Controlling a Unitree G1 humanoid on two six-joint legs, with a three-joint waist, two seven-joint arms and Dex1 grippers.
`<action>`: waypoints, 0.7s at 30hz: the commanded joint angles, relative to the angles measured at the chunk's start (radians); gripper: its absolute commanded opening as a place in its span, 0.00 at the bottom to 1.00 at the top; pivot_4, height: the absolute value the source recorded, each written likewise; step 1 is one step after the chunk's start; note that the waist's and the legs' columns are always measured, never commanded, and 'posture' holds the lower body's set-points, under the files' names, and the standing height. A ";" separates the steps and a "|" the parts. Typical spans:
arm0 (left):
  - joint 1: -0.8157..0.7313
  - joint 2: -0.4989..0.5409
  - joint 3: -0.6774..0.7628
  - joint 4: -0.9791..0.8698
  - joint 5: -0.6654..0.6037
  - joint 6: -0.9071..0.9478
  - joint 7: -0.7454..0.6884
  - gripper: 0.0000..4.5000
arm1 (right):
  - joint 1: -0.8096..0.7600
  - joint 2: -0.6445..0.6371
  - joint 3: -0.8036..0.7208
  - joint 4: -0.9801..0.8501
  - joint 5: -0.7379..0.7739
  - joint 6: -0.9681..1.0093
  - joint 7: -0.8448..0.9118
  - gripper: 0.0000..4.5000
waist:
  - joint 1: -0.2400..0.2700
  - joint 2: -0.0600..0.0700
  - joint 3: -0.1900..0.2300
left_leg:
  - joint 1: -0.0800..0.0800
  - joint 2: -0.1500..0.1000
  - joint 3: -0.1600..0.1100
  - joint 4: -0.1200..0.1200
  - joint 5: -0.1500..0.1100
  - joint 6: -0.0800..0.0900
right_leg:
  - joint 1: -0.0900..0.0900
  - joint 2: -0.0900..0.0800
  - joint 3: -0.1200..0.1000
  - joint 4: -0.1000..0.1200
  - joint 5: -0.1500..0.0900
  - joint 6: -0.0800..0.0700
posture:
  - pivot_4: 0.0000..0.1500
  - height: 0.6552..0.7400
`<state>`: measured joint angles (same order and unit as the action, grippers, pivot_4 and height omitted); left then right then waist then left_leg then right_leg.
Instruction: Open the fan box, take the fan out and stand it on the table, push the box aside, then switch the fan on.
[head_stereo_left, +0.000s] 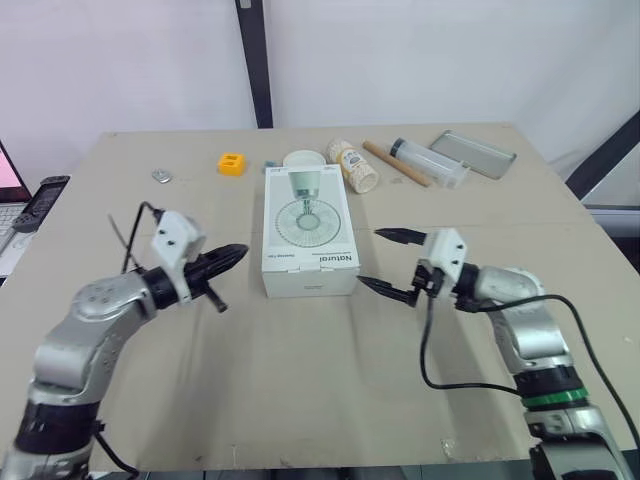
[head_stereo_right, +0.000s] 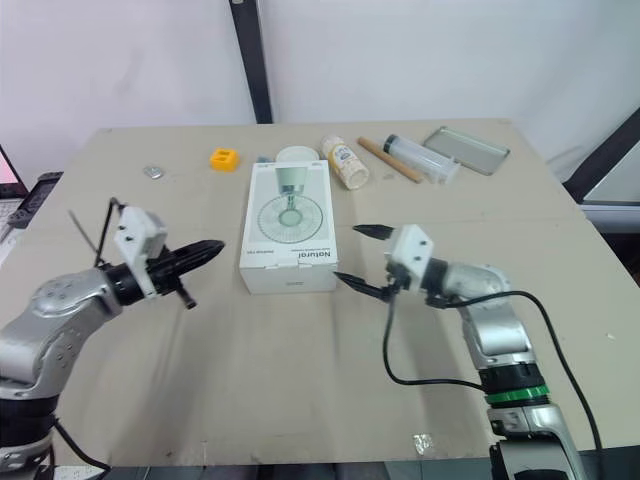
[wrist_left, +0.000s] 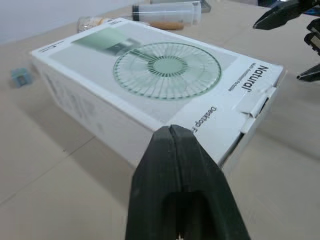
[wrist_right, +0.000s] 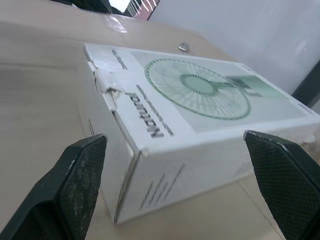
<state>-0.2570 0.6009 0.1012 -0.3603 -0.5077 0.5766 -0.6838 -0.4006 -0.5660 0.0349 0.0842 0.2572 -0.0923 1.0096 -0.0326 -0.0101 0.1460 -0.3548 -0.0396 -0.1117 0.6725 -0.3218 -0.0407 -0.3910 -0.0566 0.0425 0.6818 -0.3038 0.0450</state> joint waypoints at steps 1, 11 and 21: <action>-0.116 -0.071 -0.107 0.033 0.030 0.063 0.062 0.01 | -0.078 0.062 0.063 -0.084 -0.038 0.080 -0.073 1.00 | 0.000 0.000 0.000 | 0.000 0.000 0.000 0.000 0.000 0.000 | 0.000 0.000 0.000 0.000 0.000 0.000 | 1.00 1.00; -0.173 -0.103 -0.214 0.079 0.093 0.135 0.087 0.01 | -0.117 0.099 0.121 -0.157 -0.063 0.190 -0.110 1.00 | 0.000 -0.001 0.000 | -0.001 -0.001 0.000 0.000 0.001 -0.001 | -0.002 0.000 -0.001 0.000 0.000 0.000 | 1.00 1.00; -0.184 -0.130 -0.243 0.098 0.118 0.159 0.107 0.01 | -0.142 0.106 0.176 -0.183 -0.111 0.263 -0.131 1.00 | 0.000 -0.001 0.000 | -0.001 -0.001 -0.001 0.000 0.001 -0.001 | -0.001 0.000 -0.001 0.000 0.000 0.000 | 1.00 1.00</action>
<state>-0.4454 0.4785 -0.1217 -0.2721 -0.4048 0.7079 -0.5886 -0.5124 -0.4566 0.2034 -0.0586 0.1606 0.1659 0.8872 -0.0329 -0.0108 0.1463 -0.3557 -0.0407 -0.1124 0.6729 -0.3210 -0.0419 -0.3924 -0.0567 0.0418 0.6821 -0.3037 0.0452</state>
